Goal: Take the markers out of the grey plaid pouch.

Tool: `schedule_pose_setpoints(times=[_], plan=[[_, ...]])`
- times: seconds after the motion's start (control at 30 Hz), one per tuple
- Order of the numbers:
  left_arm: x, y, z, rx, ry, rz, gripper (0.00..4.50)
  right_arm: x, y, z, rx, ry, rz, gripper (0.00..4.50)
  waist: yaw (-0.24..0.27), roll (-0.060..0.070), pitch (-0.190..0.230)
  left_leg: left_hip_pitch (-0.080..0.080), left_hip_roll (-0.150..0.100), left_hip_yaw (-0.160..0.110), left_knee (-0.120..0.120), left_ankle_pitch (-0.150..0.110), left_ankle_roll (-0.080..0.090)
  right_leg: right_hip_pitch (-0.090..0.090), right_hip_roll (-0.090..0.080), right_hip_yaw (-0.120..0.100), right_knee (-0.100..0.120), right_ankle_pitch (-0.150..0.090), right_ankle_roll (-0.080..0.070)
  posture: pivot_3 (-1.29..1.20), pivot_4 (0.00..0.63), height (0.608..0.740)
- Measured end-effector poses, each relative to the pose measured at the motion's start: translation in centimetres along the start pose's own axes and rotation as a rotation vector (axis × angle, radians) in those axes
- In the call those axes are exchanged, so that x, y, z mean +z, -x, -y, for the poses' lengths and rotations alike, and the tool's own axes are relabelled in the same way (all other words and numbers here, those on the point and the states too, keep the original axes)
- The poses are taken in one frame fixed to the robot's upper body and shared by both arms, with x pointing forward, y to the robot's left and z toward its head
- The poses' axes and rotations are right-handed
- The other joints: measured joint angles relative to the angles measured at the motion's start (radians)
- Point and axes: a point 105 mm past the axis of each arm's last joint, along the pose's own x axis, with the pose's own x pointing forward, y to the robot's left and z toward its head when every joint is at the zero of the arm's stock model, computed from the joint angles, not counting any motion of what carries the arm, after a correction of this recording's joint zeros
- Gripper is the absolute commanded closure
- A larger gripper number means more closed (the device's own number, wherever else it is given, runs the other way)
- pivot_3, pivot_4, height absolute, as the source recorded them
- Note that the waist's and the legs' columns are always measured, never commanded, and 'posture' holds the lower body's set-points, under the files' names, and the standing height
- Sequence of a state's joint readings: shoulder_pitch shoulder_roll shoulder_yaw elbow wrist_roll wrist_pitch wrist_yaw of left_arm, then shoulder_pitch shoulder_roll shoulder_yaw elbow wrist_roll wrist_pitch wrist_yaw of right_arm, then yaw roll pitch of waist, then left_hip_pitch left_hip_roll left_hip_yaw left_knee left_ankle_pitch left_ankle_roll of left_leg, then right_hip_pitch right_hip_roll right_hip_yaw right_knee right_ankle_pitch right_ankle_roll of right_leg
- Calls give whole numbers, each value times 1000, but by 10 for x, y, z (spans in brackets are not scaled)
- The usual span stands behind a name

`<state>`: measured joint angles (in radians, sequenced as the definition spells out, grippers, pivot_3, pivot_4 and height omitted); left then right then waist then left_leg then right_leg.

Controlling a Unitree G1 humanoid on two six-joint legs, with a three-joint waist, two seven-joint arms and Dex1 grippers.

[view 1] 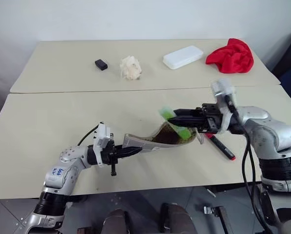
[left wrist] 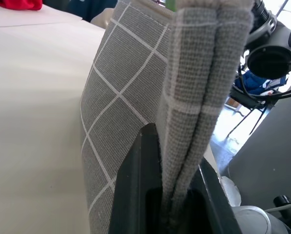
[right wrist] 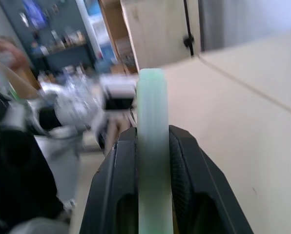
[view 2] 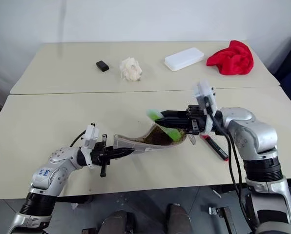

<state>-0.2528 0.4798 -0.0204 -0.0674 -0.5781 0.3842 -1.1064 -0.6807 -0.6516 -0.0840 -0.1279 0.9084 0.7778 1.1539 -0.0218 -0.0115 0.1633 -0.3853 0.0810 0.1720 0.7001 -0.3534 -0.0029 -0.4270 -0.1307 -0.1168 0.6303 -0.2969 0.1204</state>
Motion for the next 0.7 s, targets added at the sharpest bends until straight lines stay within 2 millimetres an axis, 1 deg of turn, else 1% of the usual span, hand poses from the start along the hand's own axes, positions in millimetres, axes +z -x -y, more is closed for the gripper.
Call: schedule_pose_setpoints(times=[0.07, 0.13, 0.2, 0.27, 0.3, 0.37, 0.43, 0.5, 0.57, 0.6, 0.67, 0.7], plan=[[0, 0, -1, 0, 0, -1, 4500, 21, 3, -4, 0, 1, 69, 4015, 1, 0, 0, 0, 0, 0, 0, 0, 0, 0, 0, 0, 0, 0, 0, 0, 150, 740], [2, -1, -1, -3, -7, 0, 4500, 36, 8, -3, -30, -2, 114, 4015, 2, 0, 0, 0, 0, 0, 0, 0, 0, 0, 0, 0, 0, 0, 0, 0, 150, 740], [3, 0, -1, -5, -5, 4, 4500, 40, 27, 6, -140, -5, 60, 4015, 12, 0, 0, 0, 0, 0, 0, 0, 1, 0, 0, 0, -1, 0, 0, 0, 150, 740], [4, 5, -2, 5, 9, 5, 4500, 35, 52, 18, -280, -7, -23, 4015, 20, 0, 0, 0, 0, 0, 0, -1, 1, 0, 0, 0, -2, 0, 0, 0, 150, 740], [5, 6, -3, 8, 15, 8, 4500, 30, 62, 21, -325, -20, -62, 4015, 21, 0, 0, 0, 0, 1, -1, -1, 1, 0, 0, 0, -2, 0, 0, 0, 150, 740], [7, 11, -2, 9, 50, 18, 4500, 7, 91, 31, -448, -52, -210, 4015, 22, 0, 0, 0, 0, 1, -1, -1, 1, 0, 0, 0, -2, 0, 0, 0, 150, 740], [9, 19, -2, 11, 105, 22, 4500, -21, 127, 43, -609, -99, -351, 4015, 20, 0, 0, 0, 0, 1, -1, -1, 1, 0, 0, 0, -2, 0, 0, 0, 150, 740], [15, 32, -4, 37, 158, 43, 4500, -56, 162, 52, -754, -165, -486, 4015, 18, 0, 0, 0, 0, 2, -1, -1, 1, -1, 0, 1, -1, 0, 0, 0, 150, 740], [21, 38, -6, 55, 207, 71, 4500, -74, 178, 58, -840, -179, -564, 4015, 12, 3, 1, 0, 0, 3, -1, 0, 0, -1, 0, 2, -1, 0, 0, 0, 150, 740], [23, 41, -7, 67, 249, 85, 4500, -81, 186, 62, -895, -167, -591, 4015, 9, 3, 1, 0, 0, 3, -1, 0, 0, -2, 0, 2, -1, 0, 0, 0, 150, 740], [24, 50, -10, 109, 340, 102, 4500, -91, 196, 68, -954, -145, -642, 4015, 4, 3, 2, 0, 0, 2, -1, 0, 0, -2, 0, 2, 0, 0, 0, 0, 150, 740], [24, 57, -15, 148, 405, 125, 4500, -97, 198, 70, -974, -141, -648, 3665, 1, 4, 2, 0, 0, 2, -1, 0, 0, -2, 0, 2, 0, 0, 0, 0, 150, 740]])
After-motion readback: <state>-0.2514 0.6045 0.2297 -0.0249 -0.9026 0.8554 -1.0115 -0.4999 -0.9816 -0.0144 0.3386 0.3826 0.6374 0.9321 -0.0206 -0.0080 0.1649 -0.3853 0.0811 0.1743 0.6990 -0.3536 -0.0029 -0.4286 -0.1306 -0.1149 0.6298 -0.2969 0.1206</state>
